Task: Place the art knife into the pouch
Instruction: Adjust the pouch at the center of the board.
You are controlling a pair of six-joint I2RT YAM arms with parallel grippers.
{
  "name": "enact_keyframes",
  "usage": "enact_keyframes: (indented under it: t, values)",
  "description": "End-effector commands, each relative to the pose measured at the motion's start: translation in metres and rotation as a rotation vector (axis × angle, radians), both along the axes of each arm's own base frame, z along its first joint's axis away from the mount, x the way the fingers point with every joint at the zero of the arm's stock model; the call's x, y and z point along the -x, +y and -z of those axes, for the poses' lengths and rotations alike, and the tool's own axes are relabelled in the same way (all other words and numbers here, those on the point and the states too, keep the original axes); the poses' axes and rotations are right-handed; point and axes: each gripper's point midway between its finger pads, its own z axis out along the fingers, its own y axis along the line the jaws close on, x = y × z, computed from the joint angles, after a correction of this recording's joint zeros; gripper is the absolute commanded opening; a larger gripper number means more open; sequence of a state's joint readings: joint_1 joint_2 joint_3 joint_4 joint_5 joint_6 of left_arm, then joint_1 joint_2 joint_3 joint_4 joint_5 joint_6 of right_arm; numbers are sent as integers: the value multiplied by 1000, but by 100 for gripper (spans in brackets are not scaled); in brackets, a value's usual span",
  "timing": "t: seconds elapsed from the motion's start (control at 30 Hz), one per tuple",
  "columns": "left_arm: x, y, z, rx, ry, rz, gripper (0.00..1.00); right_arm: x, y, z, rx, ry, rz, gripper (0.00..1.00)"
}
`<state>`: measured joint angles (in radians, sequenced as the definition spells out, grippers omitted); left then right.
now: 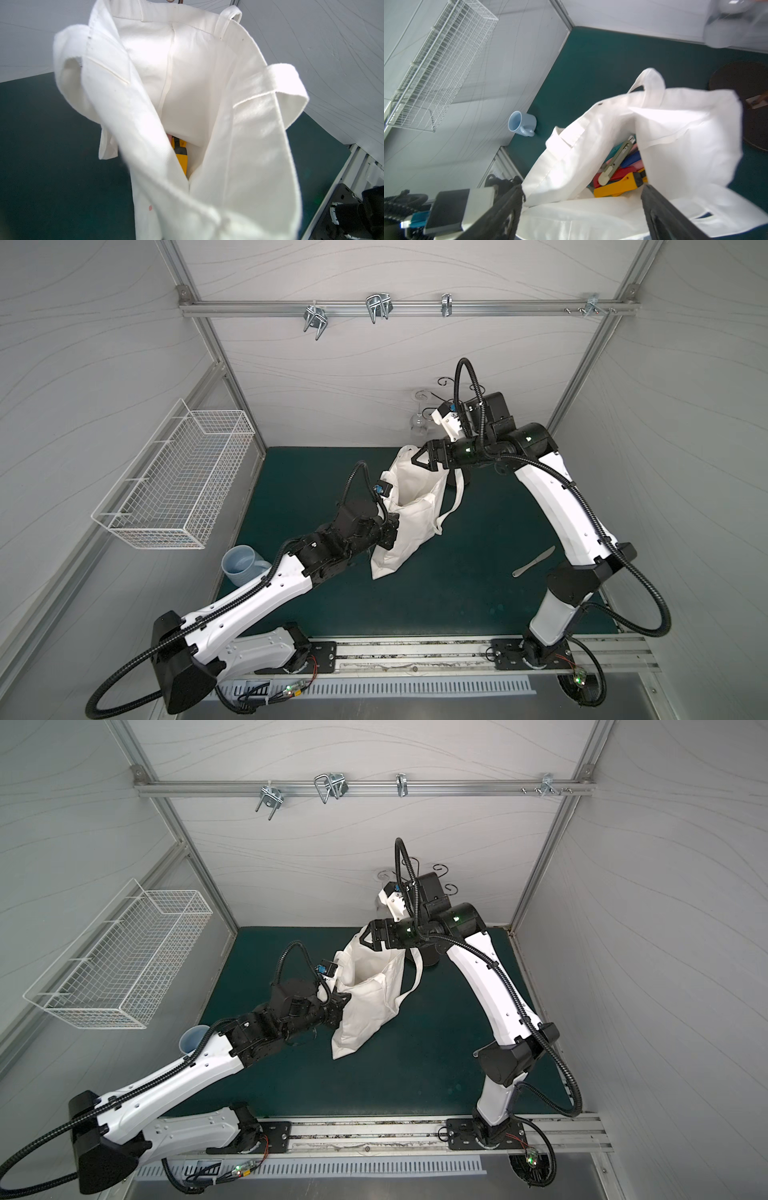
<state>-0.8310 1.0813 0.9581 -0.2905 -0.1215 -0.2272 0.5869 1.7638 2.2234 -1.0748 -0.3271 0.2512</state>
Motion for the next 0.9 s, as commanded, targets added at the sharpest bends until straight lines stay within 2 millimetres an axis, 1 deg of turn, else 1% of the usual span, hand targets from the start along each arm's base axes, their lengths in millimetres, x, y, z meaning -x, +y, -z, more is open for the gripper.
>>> enact_keyframes:
  t: [0.0,0.17,0.33,0.47,0.63,0.7,0.87]
  values:
    - [10,-2,-9,53,-9,8,0,-11,-9,29,129,15,37,92]
    - [24,3,1,54,15,7,0,-22,-21,52,234,18,91,92]
    - [33,13,9,52,35,-9,0,-30,-36,73,331,18,144,91]
    - [41,21,13,42,42,-15,0,-36,-45,84,374,22,168,90]
    - [52,25,16,28,43,-10,0,-46,-50,93,369,50,178,90]
    - [54,28,17,34,46,-13,0,-51,-52,99,375,65,185,89]
    - [63,33,16,28,50,-6,0,-59,-49,120,364,116,181,88]
